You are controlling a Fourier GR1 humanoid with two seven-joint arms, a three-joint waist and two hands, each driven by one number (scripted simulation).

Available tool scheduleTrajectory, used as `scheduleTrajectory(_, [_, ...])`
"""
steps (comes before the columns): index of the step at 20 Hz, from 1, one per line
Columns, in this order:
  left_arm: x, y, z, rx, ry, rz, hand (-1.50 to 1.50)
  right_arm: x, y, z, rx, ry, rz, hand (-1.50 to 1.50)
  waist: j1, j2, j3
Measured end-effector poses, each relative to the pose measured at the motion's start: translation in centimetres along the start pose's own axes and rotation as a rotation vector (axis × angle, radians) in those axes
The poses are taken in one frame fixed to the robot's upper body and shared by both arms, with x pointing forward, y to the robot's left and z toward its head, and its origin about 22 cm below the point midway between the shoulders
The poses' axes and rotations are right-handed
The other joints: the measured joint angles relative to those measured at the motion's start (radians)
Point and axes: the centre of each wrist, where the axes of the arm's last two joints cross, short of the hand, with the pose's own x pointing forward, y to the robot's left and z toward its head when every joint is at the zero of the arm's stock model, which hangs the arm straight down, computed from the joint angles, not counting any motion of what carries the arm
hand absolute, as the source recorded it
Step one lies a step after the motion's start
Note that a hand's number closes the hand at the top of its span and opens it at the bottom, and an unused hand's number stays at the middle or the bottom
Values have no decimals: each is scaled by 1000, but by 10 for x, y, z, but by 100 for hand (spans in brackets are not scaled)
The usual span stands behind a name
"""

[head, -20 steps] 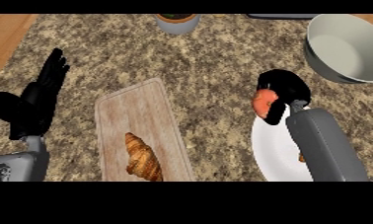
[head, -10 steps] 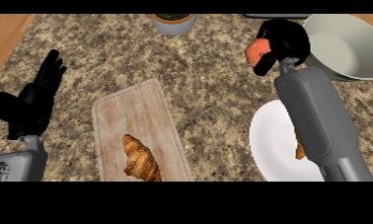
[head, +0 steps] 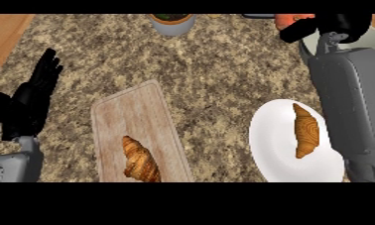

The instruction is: Pick the squash from the plate and place it in the bowl

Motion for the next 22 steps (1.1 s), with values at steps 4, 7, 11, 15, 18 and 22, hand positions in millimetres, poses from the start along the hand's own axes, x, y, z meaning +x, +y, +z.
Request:
scheduleTrajectory(4, [-2,-1,-1,0,-6,7,0,-24,-14,-16,-32,44,-38,150,3,3,0])
scheduleTrajectory(7, [-2,-1,0,-7,-7,3,0,-46,-20,-31,-38,61,-87,150,6,4,0])
scheduleTrajectory(11, [-4,2,-2,-14,-9,5,0,-79,-10,-51,-37,82,-133,150,13,8,1])
scheduleTrajectory(15, [-3,-9,-2,-22,-13,6,0,-114,-7,-70,-39,92,-159,150,19,10,1])
scheduleTrajectory(18, [2,-10,-5,-24,-19,6,0,-136,2,-78,-37,100,-161,150,25,13,1])
scheduleTrajectory(22, [1,-8,-5,-25,-27,5,0,-160,3,-87,-46,114,-161,150,36,17,2])
